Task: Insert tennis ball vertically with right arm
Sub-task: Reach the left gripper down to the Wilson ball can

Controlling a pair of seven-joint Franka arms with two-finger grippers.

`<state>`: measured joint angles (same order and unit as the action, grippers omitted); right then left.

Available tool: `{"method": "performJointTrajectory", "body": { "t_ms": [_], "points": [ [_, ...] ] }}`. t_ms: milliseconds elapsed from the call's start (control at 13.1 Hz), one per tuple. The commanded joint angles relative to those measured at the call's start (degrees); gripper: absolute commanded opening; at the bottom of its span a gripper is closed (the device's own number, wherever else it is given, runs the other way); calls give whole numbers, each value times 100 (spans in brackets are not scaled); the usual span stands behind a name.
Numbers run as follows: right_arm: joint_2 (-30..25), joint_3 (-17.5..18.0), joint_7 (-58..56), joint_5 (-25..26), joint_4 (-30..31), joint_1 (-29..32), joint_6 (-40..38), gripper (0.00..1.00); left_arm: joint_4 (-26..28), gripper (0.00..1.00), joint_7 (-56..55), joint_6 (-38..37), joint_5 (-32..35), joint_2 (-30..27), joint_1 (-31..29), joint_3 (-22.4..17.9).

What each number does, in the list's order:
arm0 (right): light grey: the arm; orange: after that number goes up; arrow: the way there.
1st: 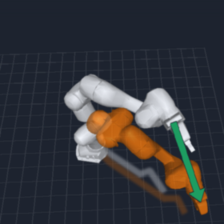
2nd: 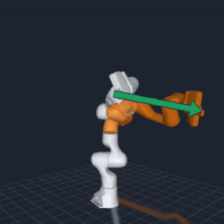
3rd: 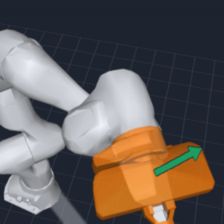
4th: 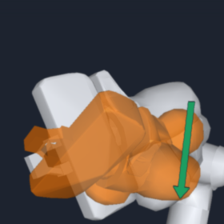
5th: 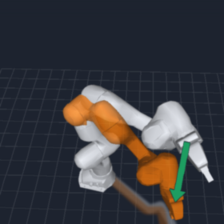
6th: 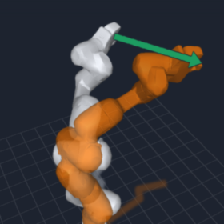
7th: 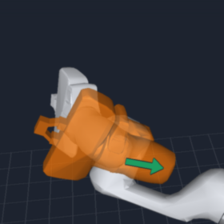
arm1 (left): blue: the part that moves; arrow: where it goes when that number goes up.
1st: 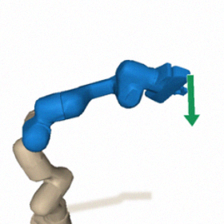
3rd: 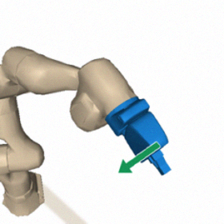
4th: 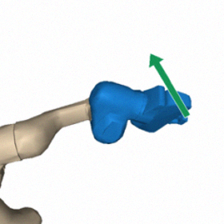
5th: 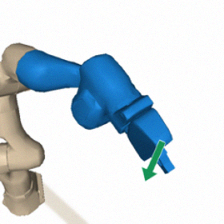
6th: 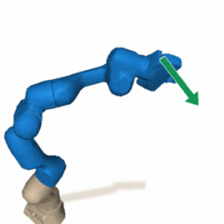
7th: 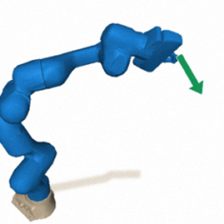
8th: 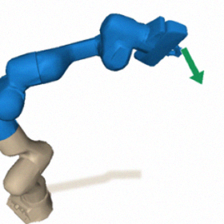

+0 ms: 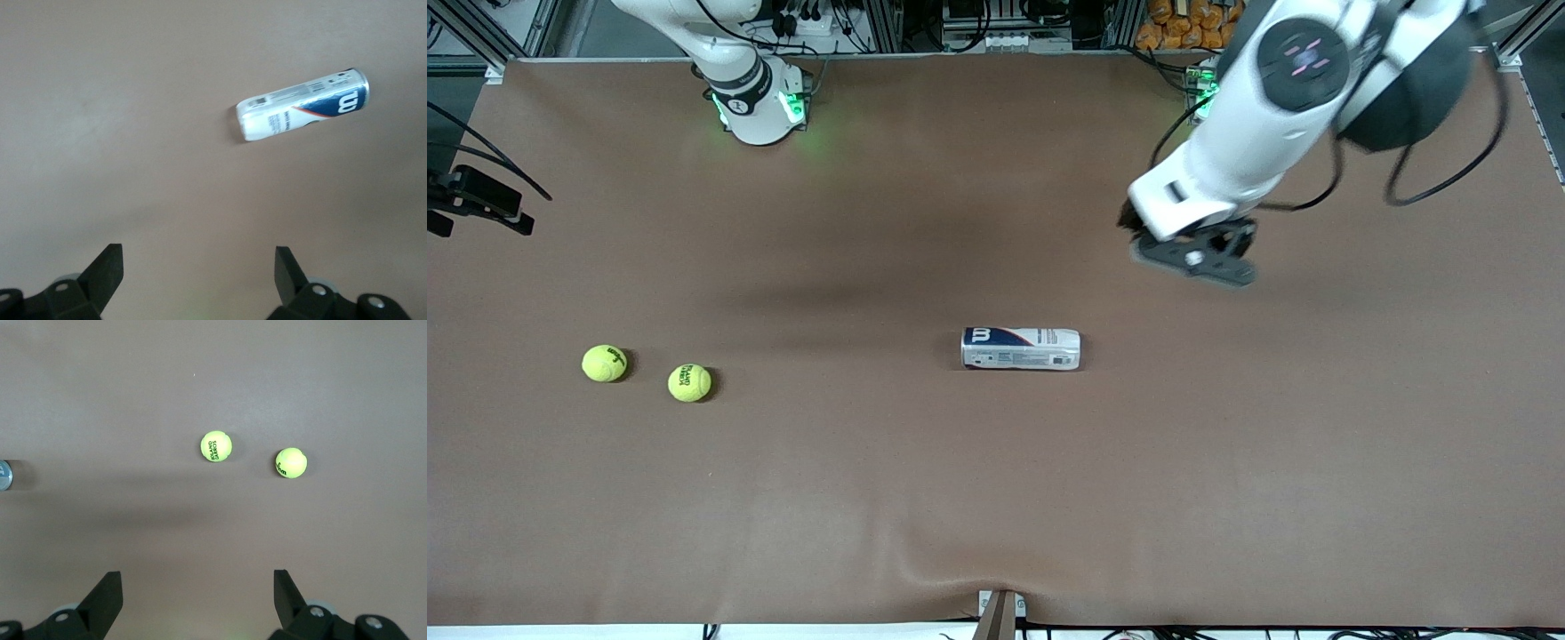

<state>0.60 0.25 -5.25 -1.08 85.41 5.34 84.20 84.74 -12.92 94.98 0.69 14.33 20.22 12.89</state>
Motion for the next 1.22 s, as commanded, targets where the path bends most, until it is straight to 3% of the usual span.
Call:
{"method": "performJointTrajectory", "body": {
  "t_ms": [0,536,842,1148],
  "points": [
    [2,89,-37,-94,-24,134,0,100,-817,100,62,-24,422,780,577,-50],
    [2,89,-37,-94,-24,117,-8,100,-1284,100,9,1161,827,1994,1746,-181],
    [2,89,-37,-94,-24,117,-8,100,-1775,100,227,1436,819,2671,2791,-1059],
    [2,89,-37,-94,-24,117,-8,100,-1908,100,1219,1480,810,2979,2847,-1087]
  ]
}}
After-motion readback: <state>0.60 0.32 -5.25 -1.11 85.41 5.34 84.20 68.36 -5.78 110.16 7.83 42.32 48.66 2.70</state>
